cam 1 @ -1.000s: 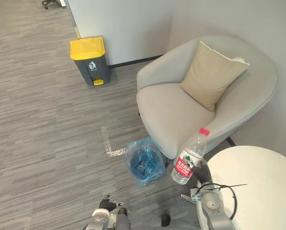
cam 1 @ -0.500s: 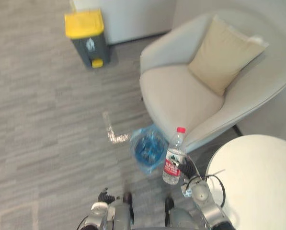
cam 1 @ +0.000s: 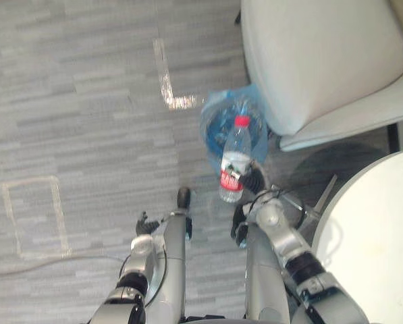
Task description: Gather rubbish on tea table into small bin, then transfer packed bag to large trash can.
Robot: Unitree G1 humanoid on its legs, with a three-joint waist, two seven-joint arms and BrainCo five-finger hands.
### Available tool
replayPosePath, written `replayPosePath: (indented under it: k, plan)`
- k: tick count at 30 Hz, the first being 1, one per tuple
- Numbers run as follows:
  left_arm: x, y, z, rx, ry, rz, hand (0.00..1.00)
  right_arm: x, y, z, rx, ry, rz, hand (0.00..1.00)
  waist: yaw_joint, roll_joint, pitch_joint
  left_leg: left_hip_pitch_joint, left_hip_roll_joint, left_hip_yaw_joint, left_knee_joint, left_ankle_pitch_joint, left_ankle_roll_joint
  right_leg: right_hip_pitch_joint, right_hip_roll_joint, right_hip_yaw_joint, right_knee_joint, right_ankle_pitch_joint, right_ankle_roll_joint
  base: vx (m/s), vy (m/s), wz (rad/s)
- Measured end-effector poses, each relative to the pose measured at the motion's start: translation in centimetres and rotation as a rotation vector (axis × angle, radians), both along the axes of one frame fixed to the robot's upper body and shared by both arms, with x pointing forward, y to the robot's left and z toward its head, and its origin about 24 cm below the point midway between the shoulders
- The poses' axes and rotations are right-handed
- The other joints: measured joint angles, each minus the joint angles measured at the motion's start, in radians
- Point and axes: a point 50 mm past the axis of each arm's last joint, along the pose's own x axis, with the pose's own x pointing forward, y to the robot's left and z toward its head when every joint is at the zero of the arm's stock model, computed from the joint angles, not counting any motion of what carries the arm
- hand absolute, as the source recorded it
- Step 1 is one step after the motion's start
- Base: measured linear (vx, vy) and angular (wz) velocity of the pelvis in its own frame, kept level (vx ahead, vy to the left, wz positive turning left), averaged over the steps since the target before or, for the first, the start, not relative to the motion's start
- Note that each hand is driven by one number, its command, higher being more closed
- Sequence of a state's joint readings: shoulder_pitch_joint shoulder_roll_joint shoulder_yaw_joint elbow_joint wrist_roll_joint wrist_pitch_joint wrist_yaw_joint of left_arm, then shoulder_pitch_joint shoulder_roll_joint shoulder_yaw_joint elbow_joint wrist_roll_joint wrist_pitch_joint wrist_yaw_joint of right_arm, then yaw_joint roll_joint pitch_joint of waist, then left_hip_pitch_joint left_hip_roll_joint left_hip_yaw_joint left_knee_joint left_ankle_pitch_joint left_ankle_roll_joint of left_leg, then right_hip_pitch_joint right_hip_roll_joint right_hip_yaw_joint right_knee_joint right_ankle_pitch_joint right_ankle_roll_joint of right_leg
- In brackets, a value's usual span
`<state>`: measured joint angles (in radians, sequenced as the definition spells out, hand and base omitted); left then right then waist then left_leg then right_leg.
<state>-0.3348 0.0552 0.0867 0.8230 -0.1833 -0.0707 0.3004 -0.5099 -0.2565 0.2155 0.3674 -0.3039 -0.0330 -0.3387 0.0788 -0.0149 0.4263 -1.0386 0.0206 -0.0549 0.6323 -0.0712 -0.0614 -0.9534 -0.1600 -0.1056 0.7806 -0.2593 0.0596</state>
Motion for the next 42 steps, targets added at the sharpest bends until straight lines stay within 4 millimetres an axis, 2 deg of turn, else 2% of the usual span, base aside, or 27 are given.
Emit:
replayPosePath:
  k: [2, 3, 4, 7, 8, 12, 21, 22, 26, 34, 37, 39, 42]
  plan:
    - [1.0, -0.4, 2.1, -0.024, -0.125, 0.004, 0.00, 1.1, -1.7, 3.1, 0.017, -0.092, -0.063, 1.00, 0.017, 0.002, 0.031, -0.074, -0.017, -0.018, 0.021, 0.010, -0.003, -0.070, -0.019, -0.012, 0.049, -0.015, -0.004, -0.05, 0.003, 0.30]
    - [1.1, -0.5, 2.3, -0.030, -0.138, 0.006, 0.00, 1.2, -1.9, 3.5, 0.019, -0.105, -0.072, 1.00, 0.022, 0.002, 0.032, -0.084, -0.020, -0.021, 0.024, 0.011, -0.003, -0.082, -0.022, -0.015, 0.055, -0.016, -0.004, -0.03, -0.003, 0.30]
    - [1.3, -0.6, 2.7, -0.040, -0.167, 0.010, 0.00, 1.5, -2.4, 4.8, 0.017, -0.142, -0.091, 1.00, 0.035, 0.001, 0.033, -0.114, -0.027, -0.027, 0.029, 0.015, -0.006, -0.112, -0.030, -0.021, 0.071, -0.022, -0.007, -0.02, -0.004, 0.21]
    - [1.4, -0.1, 3.1, -0.037, -0.187, 0.022, 0.00, 2.1, -2.5, 7.5, 0.039, -0.232, -0.106, 1.00, 0.044, -0.001, 0.045, -0.153, -0.039, -0.038, 0.036, 0.022, -0.008, -0.153, -0.041, -0.025, 0.095, -0.036, -0.006, -0.01, -0.013, 0.22]
    - [0.8, 0.3, 2.6, -0.024, -0.171, 0.025, 0.00, 2.3, -2.5, 9.2, 0.042, -0.290, -0.116, 1.00, 0.050, -0.001, 0.049, -0.178, -0.045, -0.037, 0.035, 0.023, -0.006, -0.181, -0.047, -0.026, 0.106, -0.041, -0.007, 0.00, -0.003, 0.18]
    - [-1.1, 0.6, 0.9, -0.001, -0.103, 0.021, 0.00, 2.6, -3.2, 11.0, 0.027, -0.341, -0.145, 1.00, 0.070, -0.002, 0.051, -0.207, -0.052, -0.041, 0.030, 0.031, -0.013, -0.209, -0.055, -0.032, 0.116, -0.045, -0.007, 0.02, 0.006, 0.11]
    - [-1.3, 0.2, 1.1, 0.021, -0.130, -0.025, 0.00, 3.8, -4.6, 12.9, 0.011, -0.365, -0.213, 1.00, 0.084, -0.002, 0.051, -0.230, -0.067, -0.048, 0.006, 0.047, -0.017, -0.239, -0.072, -0.040, 0.122, -0.056, -0.007, 0.01, 0.010, 0.09]
    - [-1.4, 0.2, 1.1, 0.024, -0.133, -0.030, 0.00, 3.9, -5.0, 13.0, 0.023, -0.363, -0.225, 0.00, 0.085, -0.002, 0.051, -0.234, -0.067, -0.050, 0.004, 0.049, -0.018, -0.243, -0.072, -0.042, 0.122, -0.056, -0.007, 0.00, 0.018, 0.05]
    - [-1.5, 0.2, 1.0, 0.034, -0.136, -0.040, 0.00, 3.9, -6.2, 13.9, 0.075, -0.405, -0.300, 0.00, 0.086, -0.002, 0.051, -0.246, -0.068, -0.051, 0.012, 0.053, -0.019, -0.257, -0.072, -0.042, 0.128, -0.056, -0.007, 0.00, 0.005, 0.01]
    - [-1.8, 0.3, 1.1, 0.056, -0.151, -0.042, 0.00, 3.9, -7.5, 13.8, 0.103, -0.405, -0.347, 0.00, 0.086, -0.001, 0.049, -0.253, -0.063, -0.042, 0.017, 0.054, -0.019, -0.274, -0.070, -0.031, 0.144, -0.057, -0.017, -0.04, 0.018, -0.02]
    - [-1.9, 0.3, 1.1, 0.060, -0.151, -0.044, 0.00, 3.9, -7.3, 13.6, 0.076, -0.401, -0.345, 0.00, 0.086, -0.001, 0.048, -0.253, -0.059, -0.040, 0.020, 0.055, -0.018, -0.274, -0.067, -0.030, 0.144, -0.054, -0.021, -0.05, 0.030, -0.05]
    - [-1.8, 0.4, 1.2, 0.077, -0.153, -0.063, 0.00, 3.8, -6.9, 13.1, -0.013, -0.403, -0.337, 0.00, 0.084, -0.002, 0.048, -0.253, -0.054, -0.038, 0.028, 0.054, -0.018, -0.273, -0.063, -0.031, 0.142, -0.052, -0.023, -0.04, 0.028, -0.08]
    - [-1.0, 0.7, 1.1, 0.087, -0.119, -0.060, 0.00, 3.5, -4.7, 12.3, -0.155, -0.414, -0.258, 0.00, 0.070, -0.003, 0.045, -0.257, -0.042, -0.035, 0.041, 0.052, -0.015, -0.270, -0.049, -0.028, 0.137, -0.046, -0.023, -0.05, 0.035, -0.15]
